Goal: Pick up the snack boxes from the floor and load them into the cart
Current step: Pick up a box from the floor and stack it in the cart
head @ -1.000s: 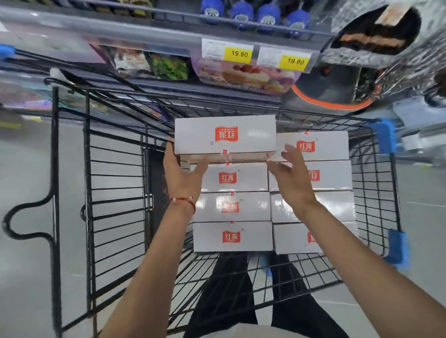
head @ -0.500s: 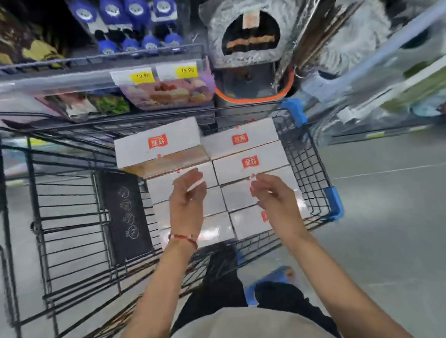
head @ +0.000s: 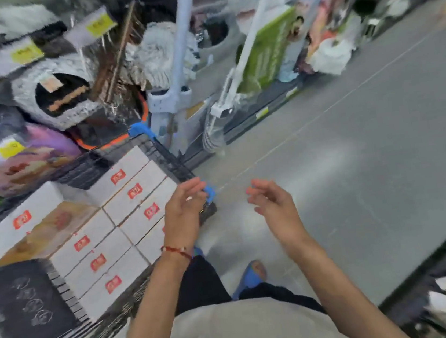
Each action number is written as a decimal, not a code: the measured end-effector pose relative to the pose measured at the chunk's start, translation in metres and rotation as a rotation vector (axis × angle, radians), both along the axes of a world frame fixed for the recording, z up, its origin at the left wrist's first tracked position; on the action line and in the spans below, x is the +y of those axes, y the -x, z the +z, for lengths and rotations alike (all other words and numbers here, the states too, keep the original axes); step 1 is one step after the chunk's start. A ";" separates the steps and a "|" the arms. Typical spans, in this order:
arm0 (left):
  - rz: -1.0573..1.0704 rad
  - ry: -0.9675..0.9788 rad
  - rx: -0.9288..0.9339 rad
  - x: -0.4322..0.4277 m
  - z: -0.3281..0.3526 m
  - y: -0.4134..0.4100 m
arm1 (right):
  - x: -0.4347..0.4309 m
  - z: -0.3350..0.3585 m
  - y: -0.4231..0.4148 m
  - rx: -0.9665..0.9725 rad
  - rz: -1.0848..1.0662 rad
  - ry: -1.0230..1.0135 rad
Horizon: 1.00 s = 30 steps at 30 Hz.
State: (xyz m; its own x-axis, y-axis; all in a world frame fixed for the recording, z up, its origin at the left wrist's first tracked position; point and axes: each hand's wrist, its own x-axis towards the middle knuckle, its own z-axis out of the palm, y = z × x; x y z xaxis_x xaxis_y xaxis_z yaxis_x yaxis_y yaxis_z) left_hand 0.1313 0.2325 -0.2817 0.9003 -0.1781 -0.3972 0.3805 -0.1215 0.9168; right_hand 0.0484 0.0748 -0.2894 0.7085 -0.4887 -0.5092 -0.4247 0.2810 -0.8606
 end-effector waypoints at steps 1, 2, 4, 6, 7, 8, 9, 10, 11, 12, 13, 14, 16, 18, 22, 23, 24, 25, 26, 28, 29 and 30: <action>-0.043 -0.003 0.003 -0.019 -0.001 0.001 | -0.015 0.001 0.008 0.005 -0.040 0.001; -0.089 -0.004 0.007 -0.038 -0.001 0.002 | -0.030 0.002 0.016 0.013 -0.076 0.001; -0.167 -0.001 0.021 -0.076 0.000 0.001 | -0.060 0.002 0.030 0.021 -0.155 -0.011; -0.254 0.008 0.031 -0.115 0.004 -0.002 | -0.089 0.002 0.037 0.033 -0.230 -0.027; -0.298 0.011 0.035 -0.135 0.005 -0.006 | -0.103 0.001 0.039 0.036 -0.262 -0.030; -0.342 0.010 0.039 -0.154 0.006 -0.010 | -0.118 -0.001 0.039 0.041 -0.292 -0.028; -0.387 0.004 0.042 -0.174 0.005 -0.016 | -0.132 -0.002 0.038 0.043 -0.320 -0.025; -0.435 -0.006 0.049 -0.194 0.004 -0.022 | -0.146 -0.004 0.037 0.050 -0.350 -0.018; -0.480 -0.020 0.055 -0.213 0.001 -0.029 | -0.160 -0.006 0.034 0.050 -0.382 -0.013; -0.522 -0.032 0.064 -0.235 -0.003 -0.037 | -0.176 -0.006 0.031 0.049 -0.411 -0.008; -0.549 -0.043 0.066 -0.248 -0.006 -0.043 | -0.186 -0.006 0.028 0.044 -0.424 -0.010; -0.587 -0.044 0.065 -0.269 -0.008 -0.052 | -0.201 -0.004 0.023 0.042 -0.452 -0.002; -0.678 -0.052 0.069 -0.316 -0.013 -0.070 | -0.235 0.000 0.014 0.045 -0.522 0.013; -0.751 -0.053 0.088 -0.359 -0.009 -0.084 | -0.265 0.008 0.006 0.056 -0.593 0.011; -0.869 -0.054 0.088 -0.440 0.002 -0.103 | -0.321 0.025 -0.008 0.054 -0.715 0.017; -0.894 -0.068 0.087 -0.460 0.005 -0.107 | -0.335 0.028 -0.010 0.057 -0.738 0.017; -0.918 -0.071 0.087 -0.479 0.007 -0.109 | -0.349 0.031 -0.013 0.053 -0.758 0.019; -0.940 -0.067 0.086 -0.499 0.009 -0.111 | -0.365 0.031 -0.015 0.046 -0.779 0.020; -0.959 -0.068 0.085 -0.518 0.009 -0.113 | -0.381 0.031 -0.017 0.042 -0.801 0.017; -0.984 -0.077 0.094 -0.557 0.010 -0.116 | -0.415 0.029 -0.020 0.047 -0.850 -0.002; -1.000 -0.080 0.099 -0.576 0.009 -0.116 | -0.433 0.027 -0.020 0.044 -0.866 -0.011; -1.014 -0.086 0.104 -0.597 0.007 -0.116 | -0.452 0.024 -0.020 0.038 -0.879 -0.016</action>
State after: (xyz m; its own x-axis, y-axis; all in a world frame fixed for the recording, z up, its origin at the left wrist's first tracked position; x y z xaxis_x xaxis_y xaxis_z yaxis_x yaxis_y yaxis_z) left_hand 0.2471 -0.3641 -0.2744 0.3018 -0.8042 -0.5120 0.1386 -0.4943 0.8581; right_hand 0.0683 -0.3767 -0.2650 0.0616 -0.8419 -0.5362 -0.0768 0.5316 -0.8435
